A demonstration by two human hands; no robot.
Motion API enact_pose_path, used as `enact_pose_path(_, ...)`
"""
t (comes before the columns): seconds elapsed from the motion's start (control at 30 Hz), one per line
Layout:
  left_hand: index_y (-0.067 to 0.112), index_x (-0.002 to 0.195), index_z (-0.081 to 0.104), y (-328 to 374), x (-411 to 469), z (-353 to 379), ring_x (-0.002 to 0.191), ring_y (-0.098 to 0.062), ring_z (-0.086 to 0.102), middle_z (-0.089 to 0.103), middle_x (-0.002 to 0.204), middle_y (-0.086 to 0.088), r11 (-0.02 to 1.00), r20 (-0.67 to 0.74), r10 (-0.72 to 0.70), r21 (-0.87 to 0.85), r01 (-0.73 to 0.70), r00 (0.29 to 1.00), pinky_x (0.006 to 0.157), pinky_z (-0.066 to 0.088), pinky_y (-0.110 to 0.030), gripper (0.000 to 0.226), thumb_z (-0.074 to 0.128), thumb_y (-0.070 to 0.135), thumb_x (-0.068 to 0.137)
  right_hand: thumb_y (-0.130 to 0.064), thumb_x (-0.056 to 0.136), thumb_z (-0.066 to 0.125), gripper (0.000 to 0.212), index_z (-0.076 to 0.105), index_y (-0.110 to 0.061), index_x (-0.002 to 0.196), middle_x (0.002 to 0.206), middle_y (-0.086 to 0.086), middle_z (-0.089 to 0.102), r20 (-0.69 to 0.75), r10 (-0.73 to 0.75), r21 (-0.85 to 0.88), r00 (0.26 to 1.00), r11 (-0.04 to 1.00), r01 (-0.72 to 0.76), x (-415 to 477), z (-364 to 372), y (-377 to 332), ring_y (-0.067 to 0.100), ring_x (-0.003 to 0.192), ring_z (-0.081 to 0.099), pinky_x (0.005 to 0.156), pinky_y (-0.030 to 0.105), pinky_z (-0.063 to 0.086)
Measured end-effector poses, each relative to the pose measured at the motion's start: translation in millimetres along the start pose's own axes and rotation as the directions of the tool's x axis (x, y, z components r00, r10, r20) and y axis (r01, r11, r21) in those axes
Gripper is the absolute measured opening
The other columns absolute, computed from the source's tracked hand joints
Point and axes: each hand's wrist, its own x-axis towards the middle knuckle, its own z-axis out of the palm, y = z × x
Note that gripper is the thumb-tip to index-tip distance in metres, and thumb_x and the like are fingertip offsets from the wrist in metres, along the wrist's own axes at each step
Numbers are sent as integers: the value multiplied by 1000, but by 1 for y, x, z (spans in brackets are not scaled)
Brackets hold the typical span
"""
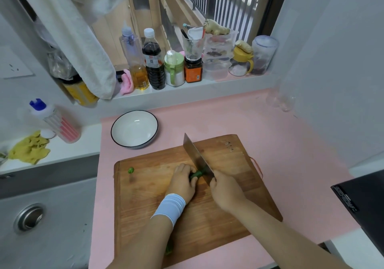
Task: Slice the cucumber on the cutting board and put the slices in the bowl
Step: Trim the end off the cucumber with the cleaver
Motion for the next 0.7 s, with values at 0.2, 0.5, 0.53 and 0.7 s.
enact_pose_path(0.2, 23, 116, 54, 11, 4, -6, 109, -10, 44, 49, 110, 11, 998, 54, -56, 41, 54, 997, 99, 37, -22, 30, 64, 27, 88, -25, 104, 42, 28, 65, -25, 88, 81, -3, 66, -37, -15, 123, 999, 992, 20, 9, -33, 3, 12, 73, 63, 67, 31, 53)
enact_pose_path(0.5, 29, 111, 61, 38, 33, 8, 109, -19, 50, 56, 118, 5, 931, 91, -104, 358, 66, 990, 93, 43, -29, 23, 60, 33, 88, -20, 102, 43, 27, 65, -19, 87, 80, -4, 66, -138, -58, 39, 989, 997, 64, 25, -57, 13, 12, 69, 66, 69, 32, 61)
enact_pose_path(0.53, 28, 107, 61, 38, 35, 7, 107, -20, 51, 58, 116, 3, 925, 89, -118, 371, 77, 989, 93, 44, -31, 19, 59, 31, 88, -19, 102, 44, 28, 64, -19, 82, 77, -3, 65, -139, -67, 32, 988, 997, 72, 26, -55, 15, 12, 67, 66, 68, 32, 61)
enact_pose_path(0.7, 29, 81, 53, 38, 35, -6, 94, -19, 56, 62, 92, 5, 957, -34, -231, 172, 234, 972, 83, 45, -29, 9, 60, 29, 85, -19, 101, 44, 34, 54, -23, 68, 67, -5, 60, -149, -91, 14, 985, 995, 94, 27, -45, 10, 14, 61, 62, 64, 39, 60)
